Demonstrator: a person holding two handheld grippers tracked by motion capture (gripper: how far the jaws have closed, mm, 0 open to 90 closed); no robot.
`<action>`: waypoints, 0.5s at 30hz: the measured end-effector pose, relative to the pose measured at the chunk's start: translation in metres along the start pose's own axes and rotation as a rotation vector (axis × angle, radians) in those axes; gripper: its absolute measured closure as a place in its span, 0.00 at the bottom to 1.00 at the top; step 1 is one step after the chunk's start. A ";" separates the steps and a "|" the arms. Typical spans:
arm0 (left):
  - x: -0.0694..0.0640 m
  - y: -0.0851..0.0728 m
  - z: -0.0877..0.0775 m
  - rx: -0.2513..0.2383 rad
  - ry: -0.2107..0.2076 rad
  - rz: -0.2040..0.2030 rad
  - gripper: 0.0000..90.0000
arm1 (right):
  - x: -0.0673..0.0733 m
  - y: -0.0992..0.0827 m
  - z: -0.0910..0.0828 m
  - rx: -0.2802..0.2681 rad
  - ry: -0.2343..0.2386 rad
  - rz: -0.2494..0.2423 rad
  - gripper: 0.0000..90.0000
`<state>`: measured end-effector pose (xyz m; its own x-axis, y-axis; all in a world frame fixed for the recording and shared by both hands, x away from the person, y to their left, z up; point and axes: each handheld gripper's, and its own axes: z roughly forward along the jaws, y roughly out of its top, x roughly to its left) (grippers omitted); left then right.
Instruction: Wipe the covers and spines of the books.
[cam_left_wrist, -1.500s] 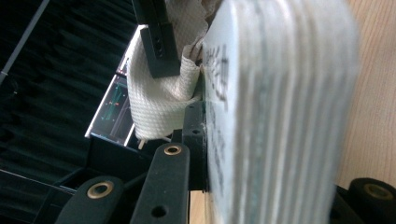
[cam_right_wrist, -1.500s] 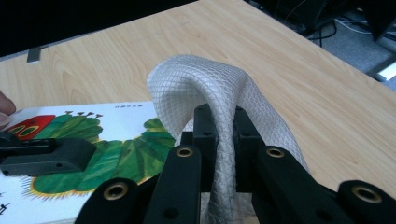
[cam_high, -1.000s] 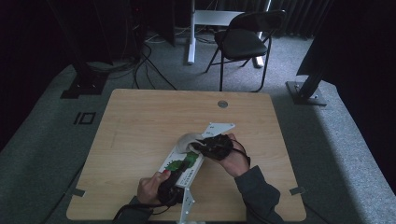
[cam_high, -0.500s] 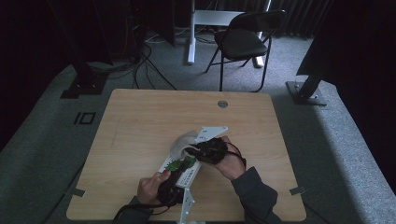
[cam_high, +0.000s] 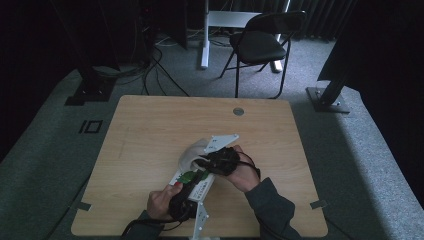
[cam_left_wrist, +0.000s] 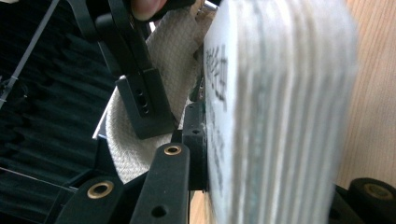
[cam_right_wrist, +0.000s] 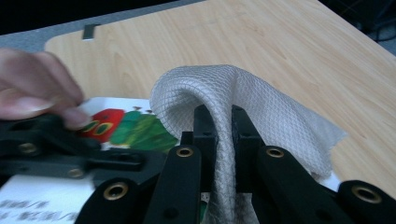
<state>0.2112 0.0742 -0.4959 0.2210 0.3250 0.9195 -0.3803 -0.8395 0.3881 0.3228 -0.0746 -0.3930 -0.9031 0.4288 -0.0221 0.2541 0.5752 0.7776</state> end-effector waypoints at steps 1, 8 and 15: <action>0.000 0.000 0.000 0.000 0.001 0.002 0.87 | -0.001 0.000 0.000 0.002 -0.005 0.007 0.93; 0.000 0.001 -0.001 -0.005 0.006 0.000 0.87 | -0.016 -0.001 0.004 0.012 -0.055 0.051 0.93; -0.001 0.001 -0.001 -0.005 0.007 0.006 0.87 | -0.026 -0.001 0.004 0.017 -0.097 0.091 0.93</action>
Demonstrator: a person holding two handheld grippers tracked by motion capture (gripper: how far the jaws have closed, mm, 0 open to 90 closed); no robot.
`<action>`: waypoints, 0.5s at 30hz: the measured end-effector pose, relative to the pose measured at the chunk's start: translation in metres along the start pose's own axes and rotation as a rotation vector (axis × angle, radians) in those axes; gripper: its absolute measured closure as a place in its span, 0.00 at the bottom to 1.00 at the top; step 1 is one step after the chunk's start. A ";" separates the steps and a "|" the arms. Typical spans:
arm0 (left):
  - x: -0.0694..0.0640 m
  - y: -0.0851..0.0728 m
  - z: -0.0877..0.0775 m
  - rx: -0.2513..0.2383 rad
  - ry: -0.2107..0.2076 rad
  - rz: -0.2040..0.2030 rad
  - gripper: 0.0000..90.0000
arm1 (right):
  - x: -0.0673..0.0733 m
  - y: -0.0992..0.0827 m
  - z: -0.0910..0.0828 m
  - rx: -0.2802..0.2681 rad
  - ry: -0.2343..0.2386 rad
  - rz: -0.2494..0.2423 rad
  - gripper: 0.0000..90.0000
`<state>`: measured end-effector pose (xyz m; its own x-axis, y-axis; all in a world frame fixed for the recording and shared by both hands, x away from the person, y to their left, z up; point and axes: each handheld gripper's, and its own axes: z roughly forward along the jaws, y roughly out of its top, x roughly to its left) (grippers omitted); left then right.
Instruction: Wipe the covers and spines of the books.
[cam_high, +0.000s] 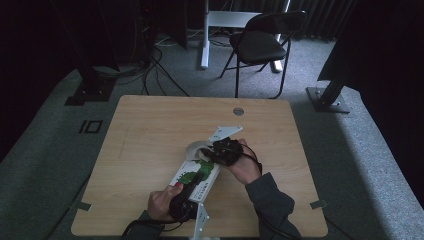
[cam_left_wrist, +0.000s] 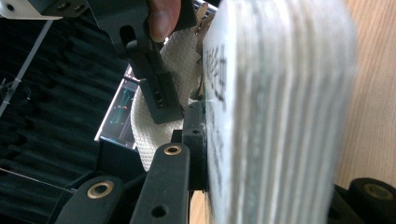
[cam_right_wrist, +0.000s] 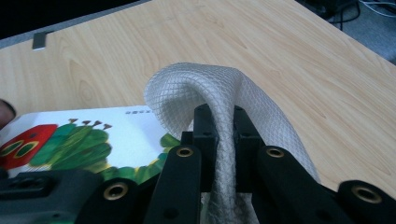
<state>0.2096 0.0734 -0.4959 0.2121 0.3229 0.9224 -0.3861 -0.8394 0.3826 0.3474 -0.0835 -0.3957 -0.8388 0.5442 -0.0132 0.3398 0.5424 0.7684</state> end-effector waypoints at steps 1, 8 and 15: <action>0.000 0.000 0.000 0.000 -0.003 -0.002 0.87 | -0.001 0.000 0.001 0.004 -0.004 0.003 0.93; -0.001 -0.001 0.001 0.001 -0.005 -0.001 0.87 | 0.007 0.002 0.009 0.041 0.021 -0.025 0.93; -0.001 -0.001 0.001 -0.005 -0.003 -0.003 0.87 | 0.018 0.005 0.013 0.060 0.049 -0.064 0.93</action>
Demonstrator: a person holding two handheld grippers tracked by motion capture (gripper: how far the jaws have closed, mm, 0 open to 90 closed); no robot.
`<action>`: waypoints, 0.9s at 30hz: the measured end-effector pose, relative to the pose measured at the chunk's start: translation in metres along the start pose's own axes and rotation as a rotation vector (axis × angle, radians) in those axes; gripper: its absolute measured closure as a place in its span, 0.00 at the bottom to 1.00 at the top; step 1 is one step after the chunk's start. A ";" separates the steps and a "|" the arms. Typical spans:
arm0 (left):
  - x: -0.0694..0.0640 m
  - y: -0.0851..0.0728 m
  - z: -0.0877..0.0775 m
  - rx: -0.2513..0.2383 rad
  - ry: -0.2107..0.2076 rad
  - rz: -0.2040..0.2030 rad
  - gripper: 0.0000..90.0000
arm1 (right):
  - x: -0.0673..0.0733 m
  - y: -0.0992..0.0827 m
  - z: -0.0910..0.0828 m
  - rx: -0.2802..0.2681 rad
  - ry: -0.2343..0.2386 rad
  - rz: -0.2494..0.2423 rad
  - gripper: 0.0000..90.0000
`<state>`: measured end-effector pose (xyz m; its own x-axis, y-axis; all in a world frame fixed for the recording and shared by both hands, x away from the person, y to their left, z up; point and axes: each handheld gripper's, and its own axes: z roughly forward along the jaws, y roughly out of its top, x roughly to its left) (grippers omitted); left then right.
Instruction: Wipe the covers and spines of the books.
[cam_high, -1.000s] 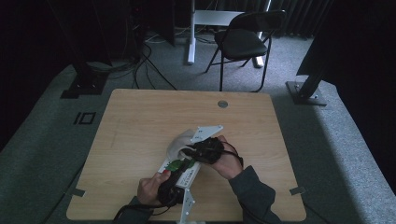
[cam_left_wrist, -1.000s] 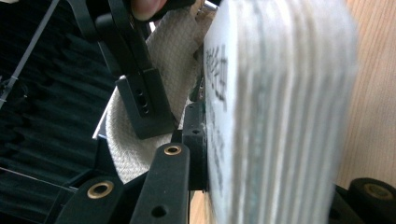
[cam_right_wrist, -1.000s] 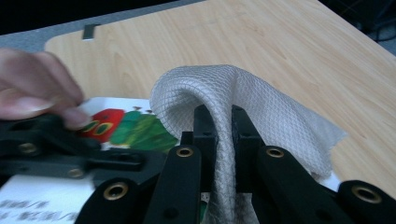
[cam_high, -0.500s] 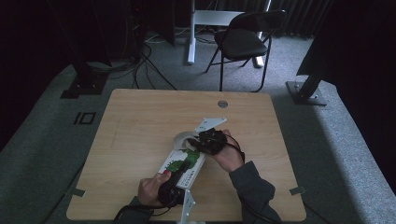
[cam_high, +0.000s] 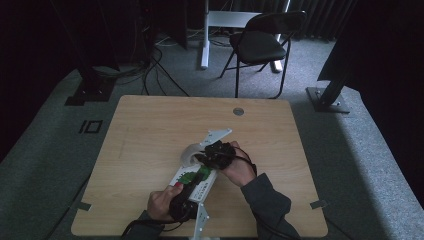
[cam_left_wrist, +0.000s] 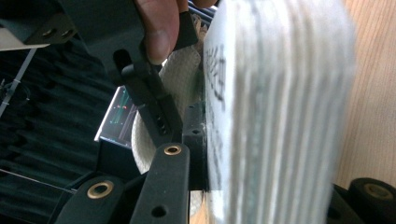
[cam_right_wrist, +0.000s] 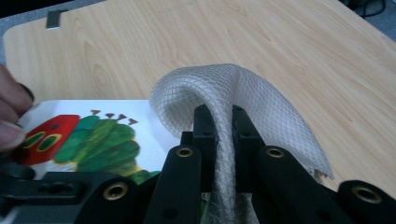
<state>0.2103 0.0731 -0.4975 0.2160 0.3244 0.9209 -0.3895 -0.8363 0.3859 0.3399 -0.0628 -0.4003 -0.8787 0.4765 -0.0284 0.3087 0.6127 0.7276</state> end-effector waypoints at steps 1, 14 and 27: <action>0.000 0.000 0.000 -0.001 0.000 0.001 0.87 | 0.001 0.001 0.000 0.001 0.006 -0.004 0.93; 0.000 0.000 0.000 0.005 0.001 0.014 0.87 | 0.014 0.005 0.006 0.017 0.076 -0.048 0.93; 0.000 0.000 0.000 0.002 0.002 0.016 0.87 | 0.028 0.012 0.008 0.013 0.186 -0.109 0.93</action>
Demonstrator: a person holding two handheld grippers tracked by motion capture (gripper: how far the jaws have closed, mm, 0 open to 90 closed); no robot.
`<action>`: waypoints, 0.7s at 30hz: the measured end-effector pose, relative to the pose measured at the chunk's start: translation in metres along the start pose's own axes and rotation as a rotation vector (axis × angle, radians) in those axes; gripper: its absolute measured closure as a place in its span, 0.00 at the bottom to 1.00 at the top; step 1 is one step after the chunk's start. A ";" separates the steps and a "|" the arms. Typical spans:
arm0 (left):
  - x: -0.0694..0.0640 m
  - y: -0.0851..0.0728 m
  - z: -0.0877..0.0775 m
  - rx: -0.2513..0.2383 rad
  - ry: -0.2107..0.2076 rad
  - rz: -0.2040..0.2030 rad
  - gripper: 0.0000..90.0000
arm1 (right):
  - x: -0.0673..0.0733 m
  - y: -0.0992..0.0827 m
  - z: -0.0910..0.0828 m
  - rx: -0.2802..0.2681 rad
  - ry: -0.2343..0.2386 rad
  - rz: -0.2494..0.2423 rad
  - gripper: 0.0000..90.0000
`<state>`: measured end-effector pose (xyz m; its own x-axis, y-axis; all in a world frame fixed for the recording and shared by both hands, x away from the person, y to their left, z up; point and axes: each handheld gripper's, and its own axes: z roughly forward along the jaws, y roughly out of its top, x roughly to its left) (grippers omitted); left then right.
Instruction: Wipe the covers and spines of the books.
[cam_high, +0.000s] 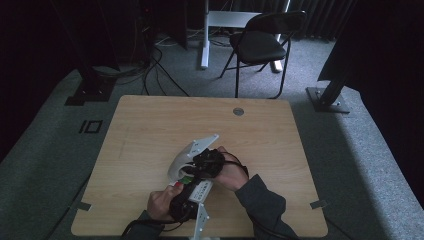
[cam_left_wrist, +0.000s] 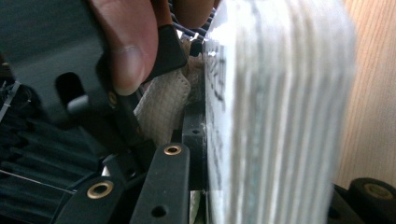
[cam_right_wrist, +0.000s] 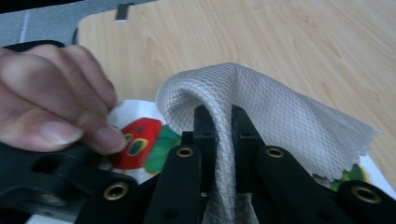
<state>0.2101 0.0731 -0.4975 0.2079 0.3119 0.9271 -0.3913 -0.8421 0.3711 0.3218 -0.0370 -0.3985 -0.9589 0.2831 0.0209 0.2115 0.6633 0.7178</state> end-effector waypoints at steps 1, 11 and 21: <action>0.000 0.000 0.000 0.000 -0.001 0.000 0.87 | 0.001 0.000 0.000 0.001 0.005 -0.005 0.93; 0.000 0.000 0.000 -0.001 0.000 0.001 0.87 | 0.011 0.004 0.003 -0.003 0.075 -0.054 0.93; 0.000 0.000 0.000 -0.002 -0.001 0.001 0.87 | 0.016 0.005 0.002 -0.003 0.117 -0.083 0.93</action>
<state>0.2096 0.0730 -0.4976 0.2083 0.3111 0.9273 -0.3935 -0.8413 0.3707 0.3080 -0.0274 -0.3961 -0.9886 0.1447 0.0426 0.1305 0.6792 0.7223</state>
